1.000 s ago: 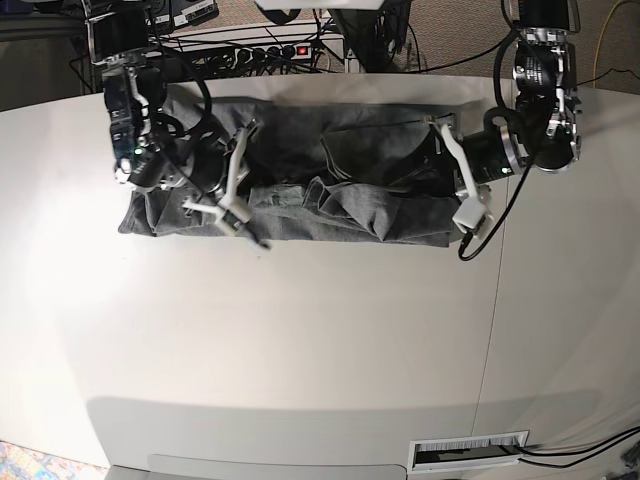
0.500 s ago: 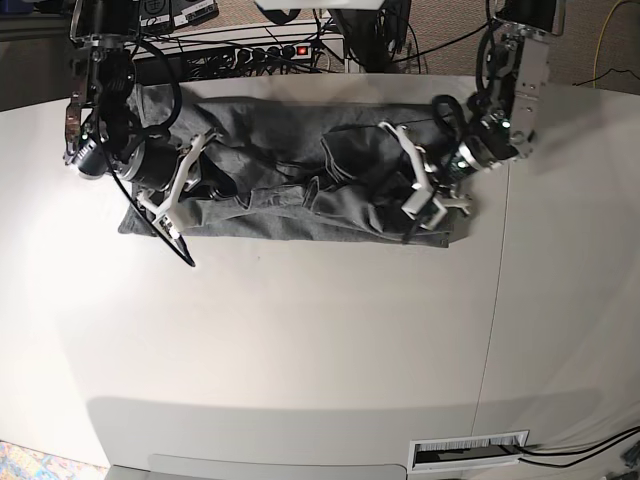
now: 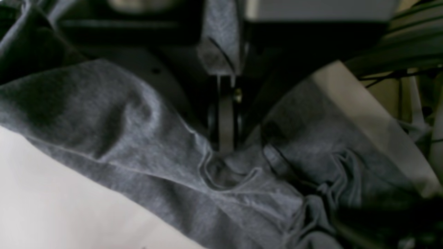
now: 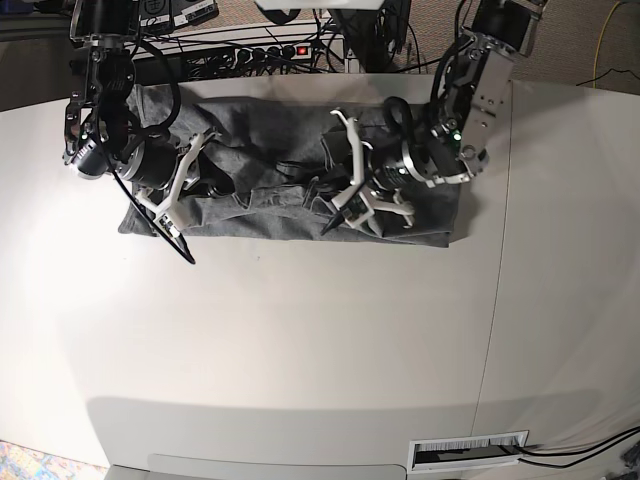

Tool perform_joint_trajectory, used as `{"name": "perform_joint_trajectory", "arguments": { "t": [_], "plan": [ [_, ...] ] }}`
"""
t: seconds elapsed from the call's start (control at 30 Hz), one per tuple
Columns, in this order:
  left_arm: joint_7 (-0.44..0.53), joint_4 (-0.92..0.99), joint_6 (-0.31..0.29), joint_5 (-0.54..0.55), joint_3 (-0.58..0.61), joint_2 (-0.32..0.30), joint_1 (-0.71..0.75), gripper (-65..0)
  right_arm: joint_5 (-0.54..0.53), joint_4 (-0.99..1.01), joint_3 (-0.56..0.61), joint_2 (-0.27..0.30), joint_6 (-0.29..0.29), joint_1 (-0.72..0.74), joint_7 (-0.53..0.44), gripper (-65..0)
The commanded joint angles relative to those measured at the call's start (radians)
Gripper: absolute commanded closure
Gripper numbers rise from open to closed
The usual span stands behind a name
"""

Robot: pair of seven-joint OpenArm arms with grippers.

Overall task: Fold the T-shirt properly
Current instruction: 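Press the folded end flat with the left gripper and release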

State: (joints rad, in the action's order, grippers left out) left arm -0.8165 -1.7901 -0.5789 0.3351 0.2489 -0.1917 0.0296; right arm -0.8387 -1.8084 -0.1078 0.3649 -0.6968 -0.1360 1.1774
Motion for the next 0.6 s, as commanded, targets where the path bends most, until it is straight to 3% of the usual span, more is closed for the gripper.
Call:
{"name": "perform_joint_trajectory", "arguments": {
  "t": [0.0,0.17,0.33,0.57],
  "plan": [
    [-0.002,-0.046,-0.001,0.024,-0.016,0.005,-0.024,0.0,-0.017,-0.017,-0.008,0.013,-0.001,0.012,-0.027,0.0],
    [-0.029,-0.121,0.017,0.066,-0.081,-0.075,0.013,0.0,0.002,-0.017,-0.027,0.017,-0.001,0.011,-0.008,0.0],
    [-0.014,-0.186,0.048,0.137,-0.149,-0.172,0.064,0.0,-0.040,-0.017,-0.127,0.017,-0.001,0.011,0.002,0.0],
    [0.057,-0.138,0.048,0.082,-0.158,-0.205,0.135,0.0,-0.164,-0.018,-0.276,0.018,-0.001,-0.026,0.138,0.0]
  ]
}}
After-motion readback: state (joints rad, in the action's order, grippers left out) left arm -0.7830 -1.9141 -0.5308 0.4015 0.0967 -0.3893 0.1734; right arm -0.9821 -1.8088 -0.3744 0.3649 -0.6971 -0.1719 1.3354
